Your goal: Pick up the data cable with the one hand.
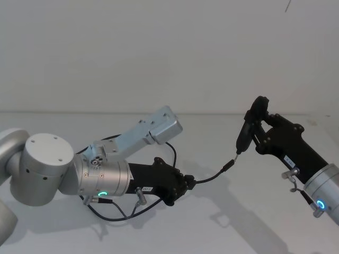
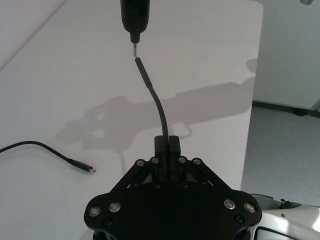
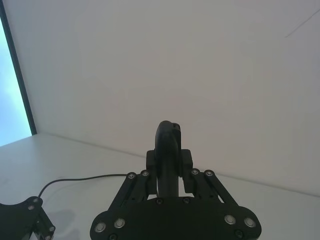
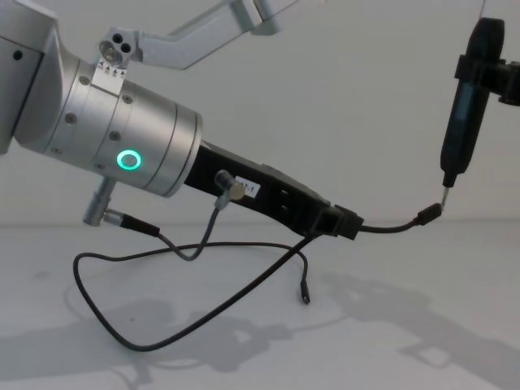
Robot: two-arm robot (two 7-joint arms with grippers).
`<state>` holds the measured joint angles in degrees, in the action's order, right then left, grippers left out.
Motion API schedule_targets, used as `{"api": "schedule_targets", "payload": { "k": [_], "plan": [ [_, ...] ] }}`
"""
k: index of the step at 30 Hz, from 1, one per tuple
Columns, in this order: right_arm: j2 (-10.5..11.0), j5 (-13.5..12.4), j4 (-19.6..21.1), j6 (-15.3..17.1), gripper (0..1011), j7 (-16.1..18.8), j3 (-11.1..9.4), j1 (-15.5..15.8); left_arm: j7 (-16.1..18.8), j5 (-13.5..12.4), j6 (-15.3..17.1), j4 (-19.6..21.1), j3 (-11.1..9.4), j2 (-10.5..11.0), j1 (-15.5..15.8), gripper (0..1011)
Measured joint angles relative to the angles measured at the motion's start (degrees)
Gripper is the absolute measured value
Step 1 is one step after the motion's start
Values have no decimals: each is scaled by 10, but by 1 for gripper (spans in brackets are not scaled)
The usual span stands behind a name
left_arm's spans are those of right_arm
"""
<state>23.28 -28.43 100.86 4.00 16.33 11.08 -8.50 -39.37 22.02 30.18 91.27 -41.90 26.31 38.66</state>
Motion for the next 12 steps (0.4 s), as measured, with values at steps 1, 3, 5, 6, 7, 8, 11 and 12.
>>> {"api": "schedule_targets", "payload": {
  "k": [1, 3, 5, 6, 7, 8, 11, 12],
  "plan": [
    [0, 0, 0, 0, 279, 0, 0, 0, 0, 0, 0, 0, 0, 0, 0, 34],
    [0, -1, 0, 0, 279, 0, 0, 0, 0, 0, 0, 0, 0, 0, 0, 34],
    [1, -1, 0, 0, 279, 0, 0, 0, 0, 0, 0, 0, 0, 0, 0, 34],
    [1, -1, 0, 0, 279, 0, 0, 0, 0, 0, 0, 0, 0, 0, 0, 34],
    [1, -1, 1, 0, 279, 0, 0, 0, 0, 0, 0, 0, 0, 0, 0, 34],
    [1, -1, 1, 0, 279, 0, 0, 0, 0, 0, 0, 0, 0, 0, 0, 34],
    [1, -1, 1, 0, 279, 0, 1, 0, 0, 0, 0, 0, 0, 0, 0, 34],
    [1, -1, 1, 0, 279, 0, 1, 0, 0, 0, 0, 0, 0, 0, 0, 34]
  ]
}}
